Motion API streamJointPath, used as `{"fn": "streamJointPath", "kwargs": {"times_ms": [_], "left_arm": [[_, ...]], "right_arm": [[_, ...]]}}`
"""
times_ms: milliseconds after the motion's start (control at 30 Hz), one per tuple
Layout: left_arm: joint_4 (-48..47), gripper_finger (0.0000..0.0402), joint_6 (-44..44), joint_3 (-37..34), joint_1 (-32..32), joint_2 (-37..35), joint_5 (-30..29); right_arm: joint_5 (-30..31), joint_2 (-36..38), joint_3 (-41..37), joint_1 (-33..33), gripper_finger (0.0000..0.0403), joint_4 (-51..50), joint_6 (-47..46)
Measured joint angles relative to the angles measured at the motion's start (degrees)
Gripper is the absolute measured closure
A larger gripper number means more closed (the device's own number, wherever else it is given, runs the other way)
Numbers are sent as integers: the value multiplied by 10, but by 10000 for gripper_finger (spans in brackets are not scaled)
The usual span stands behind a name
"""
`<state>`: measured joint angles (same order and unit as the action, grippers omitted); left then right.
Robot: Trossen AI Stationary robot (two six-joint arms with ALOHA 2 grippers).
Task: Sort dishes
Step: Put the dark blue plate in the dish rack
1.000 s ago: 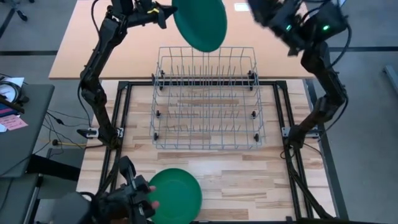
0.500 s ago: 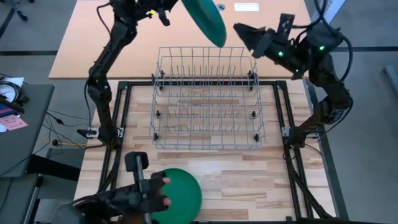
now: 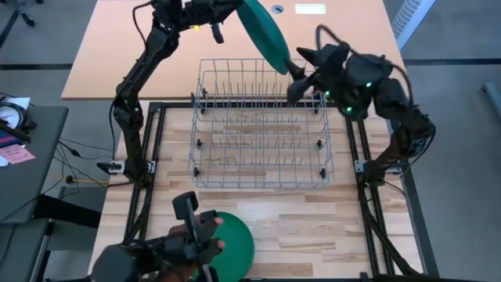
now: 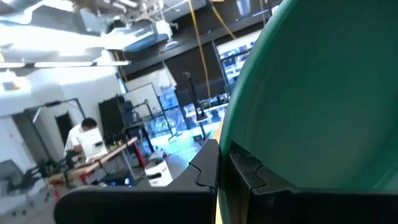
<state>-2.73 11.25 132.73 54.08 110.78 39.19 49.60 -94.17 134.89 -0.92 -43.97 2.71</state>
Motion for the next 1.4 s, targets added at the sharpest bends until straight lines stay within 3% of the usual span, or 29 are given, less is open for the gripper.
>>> {"fn": "streamJointPath", "kwargs": {"times_ms": [233, 333, 467, 733, 1133, 1400], "left_arm": [[-51, 401, 27, 0, -23, 0, -84], [-69, 401, 51, 0, -34, 0, -88], [-85, 401, 68, 0, -46, 0, -89], [-85, 401, 67, 0, -58, 0, -88], [-113, 400, 54, 0, -77, 0, -99], [-168, 369, 0, 0, -80, -2, -90]], "right_arm": [[133, -39, 0, 4, 191, 0, 83], [204, -54, 0, 4, 201, 3, 123], [240, -61, 0, 4, 215, 10, 149], [258, -65, 0, 1, 252, 12, 188], [302, -64, 0, -4, 362, 13, 186], [306, -65, 0, -14, 375, 9, 171]]}}
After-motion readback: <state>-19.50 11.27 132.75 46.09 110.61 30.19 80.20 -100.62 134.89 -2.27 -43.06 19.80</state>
